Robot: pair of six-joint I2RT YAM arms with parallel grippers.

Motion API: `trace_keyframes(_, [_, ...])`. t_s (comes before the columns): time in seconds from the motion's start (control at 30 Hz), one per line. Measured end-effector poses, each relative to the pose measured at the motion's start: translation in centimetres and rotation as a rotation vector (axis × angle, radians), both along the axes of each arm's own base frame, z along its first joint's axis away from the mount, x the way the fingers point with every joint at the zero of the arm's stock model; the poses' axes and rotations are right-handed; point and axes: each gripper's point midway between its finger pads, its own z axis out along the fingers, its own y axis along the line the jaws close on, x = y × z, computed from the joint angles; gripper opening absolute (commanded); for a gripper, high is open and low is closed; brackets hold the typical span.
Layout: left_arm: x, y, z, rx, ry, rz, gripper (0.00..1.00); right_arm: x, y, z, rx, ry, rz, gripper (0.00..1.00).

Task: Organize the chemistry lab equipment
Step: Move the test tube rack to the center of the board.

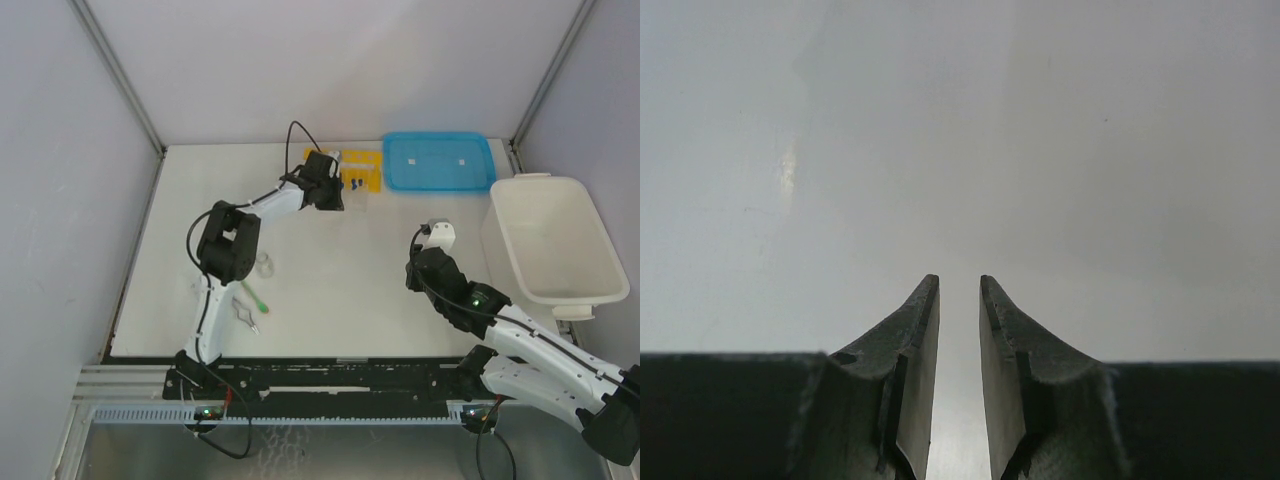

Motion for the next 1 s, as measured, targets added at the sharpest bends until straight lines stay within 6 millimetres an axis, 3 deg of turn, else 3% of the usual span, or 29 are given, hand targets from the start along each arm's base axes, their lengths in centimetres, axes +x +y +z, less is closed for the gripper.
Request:
trace_keyframes(0.43, [0.7,-0.5,0.0,-0.059,0.015,0.030,0.01,-0.1,0.0,-0.3,-0.004,0.006,0.001,0.22])
trace_keyframes(0.53, [-0.7,0.2,-0.4,-0.065,0.024,0.024,0.03,0.0,0.0,-0.4,-0.006,0.009,0.002,0.22])
trace_keyframes(0.63, [-3.3,1.6,0.1,-0.062,0.037,0.020,0.03,-0.1,0.2,-0.7,-0.007,0.018,0.008,0.22])
trace_keyframes(0.77, [-6.5,2.6,4.8,-0.094,-0.041,-0.011,0.08,-0.1,0.5,-0.8,0.000,0.023,0.020,0.22])
trace_keyframes(0.9, [-9.4,2.2,11.7,-0.145,-0.208,-0.079,0.13,0.0,1.0,-0.6,0.012,0.020,0.034,0.22])
trace_keyframes(1.0, [-11.9,1.6,15.0,-0.166,-0.308,-0.140,0.23,0.0,1.1,-0.6,0.015,0.021,0.038,0.25])
